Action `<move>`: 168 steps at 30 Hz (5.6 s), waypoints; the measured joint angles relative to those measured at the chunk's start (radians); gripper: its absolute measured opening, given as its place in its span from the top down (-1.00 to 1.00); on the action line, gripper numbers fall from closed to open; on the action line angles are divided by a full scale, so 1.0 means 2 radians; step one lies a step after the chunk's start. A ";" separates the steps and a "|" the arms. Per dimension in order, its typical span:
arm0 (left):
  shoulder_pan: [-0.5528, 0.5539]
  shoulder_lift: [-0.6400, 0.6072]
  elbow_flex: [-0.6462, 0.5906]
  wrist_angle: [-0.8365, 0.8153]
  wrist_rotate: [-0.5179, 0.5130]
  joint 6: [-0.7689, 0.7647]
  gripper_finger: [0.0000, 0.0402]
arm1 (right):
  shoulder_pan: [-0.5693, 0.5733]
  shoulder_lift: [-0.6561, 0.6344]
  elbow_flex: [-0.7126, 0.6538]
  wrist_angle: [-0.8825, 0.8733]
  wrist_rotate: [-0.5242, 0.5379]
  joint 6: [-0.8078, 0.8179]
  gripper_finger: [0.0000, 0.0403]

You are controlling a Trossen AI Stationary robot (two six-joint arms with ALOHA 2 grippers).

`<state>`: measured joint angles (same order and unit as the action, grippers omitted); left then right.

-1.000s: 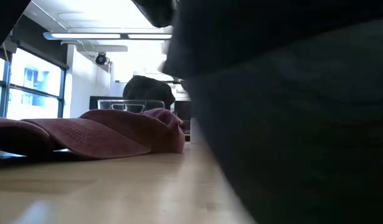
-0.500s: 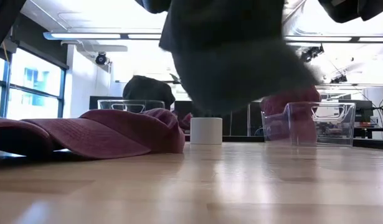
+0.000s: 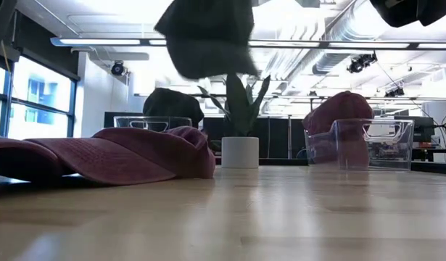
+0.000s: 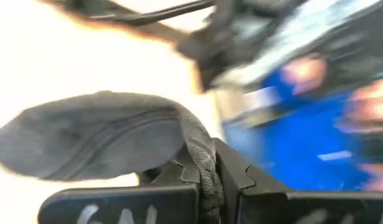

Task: Pick & Place hat
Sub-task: Put the black cap into the left transparent bin, then put the top red cap into the right transparent bin

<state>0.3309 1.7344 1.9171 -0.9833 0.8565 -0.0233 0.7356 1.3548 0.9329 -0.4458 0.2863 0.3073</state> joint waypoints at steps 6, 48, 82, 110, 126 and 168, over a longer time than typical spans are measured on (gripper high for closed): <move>-0.025 0.003 0.171 -0.217 -0.360 0.173 0.97 | -0.001 0.000 0.000 -0.001 0.000 -0.006 0.22; 0.016 0.078 0.075 -0.199 -0.733 0.363 0.98 | -0.001 0.000 0.000 0.001 0.022 -0.001 0.27; 0.041 0.040 -0.124 -0.026 -0.816 0.429 0.90 | -0.009 0.000 0.000 -0.001 0.022 -0.023 0.25; 0.067 0.040 -0.124 -0.018 -0.779 0.493 -0.02 | -0.019 0.000 0.000 -0.001 0.010 -0.022 0.26; 0.063 -0.049 -0.123 -0.086 -0.663 0.365 -0.22 | -0.021 0.000 0.000 -0.007 0.010 -0.027 0.27; -0.336 -0.089 -0.532 0.260 -0.504 -0.372 0.10 | 0.020 0.004 0.000 -0.063 0.042 0.212 0.32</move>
<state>-0.3416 1.5557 0.8531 -0.4643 -0.1506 -0.7673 0.7756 1.3627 0.9329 -0.5716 0.3699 0.7319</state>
